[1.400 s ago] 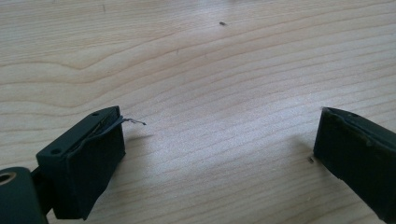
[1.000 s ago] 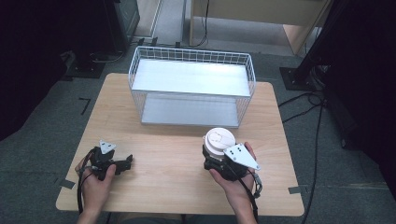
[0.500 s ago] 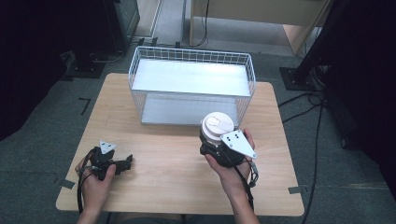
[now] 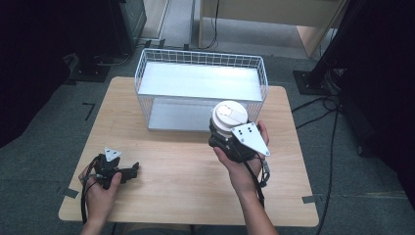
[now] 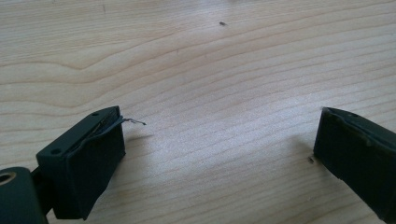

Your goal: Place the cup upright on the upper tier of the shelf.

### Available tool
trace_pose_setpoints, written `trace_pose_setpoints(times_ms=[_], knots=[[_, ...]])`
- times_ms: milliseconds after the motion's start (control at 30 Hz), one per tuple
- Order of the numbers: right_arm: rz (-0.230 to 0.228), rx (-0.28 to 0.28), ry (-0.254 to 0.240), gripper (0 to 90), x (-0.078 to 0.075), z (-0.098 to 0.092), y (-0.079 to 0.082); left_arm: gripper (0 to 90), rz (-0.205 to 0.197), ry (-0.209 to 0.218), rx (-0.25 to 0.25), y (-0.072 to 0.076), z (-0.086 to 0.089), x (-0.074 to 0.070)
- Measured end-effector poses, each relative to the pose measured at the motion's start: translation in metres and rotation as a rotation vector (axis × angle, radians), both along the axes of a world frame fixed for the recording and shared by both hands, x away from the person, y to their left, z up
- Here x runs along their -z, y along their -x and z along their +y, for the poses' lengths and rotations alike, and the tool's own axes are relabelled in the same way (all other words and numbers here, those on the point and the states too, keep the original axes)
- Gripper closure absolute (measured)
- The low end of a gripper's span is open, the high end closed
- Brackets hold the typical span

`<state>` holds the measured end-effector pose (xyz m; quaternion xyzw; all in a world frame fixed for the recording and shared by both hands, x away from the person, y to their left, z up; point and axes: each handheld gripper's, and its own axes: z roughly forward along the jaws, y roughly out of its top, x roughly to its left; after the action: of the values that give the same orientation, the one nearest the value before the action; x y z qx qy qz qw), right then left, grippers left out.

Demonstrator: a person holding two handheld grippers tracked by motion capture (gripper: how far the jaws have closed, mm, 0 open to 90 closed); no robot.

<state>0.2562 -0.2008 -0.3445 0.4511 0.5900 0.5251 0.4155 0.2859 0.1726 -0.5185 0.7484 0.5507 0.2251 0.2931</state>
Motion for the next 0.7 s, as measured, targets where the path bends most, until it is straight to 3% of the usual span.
trace_pose_setpoints(times_ms=[700], knots=[[-0.07, 0.022, 0.003, 15.8, -0.042, 0.009, -0.036, 2.4, -0.001, 0.004, -0.002, 0.0, -0.001, 0.0]])
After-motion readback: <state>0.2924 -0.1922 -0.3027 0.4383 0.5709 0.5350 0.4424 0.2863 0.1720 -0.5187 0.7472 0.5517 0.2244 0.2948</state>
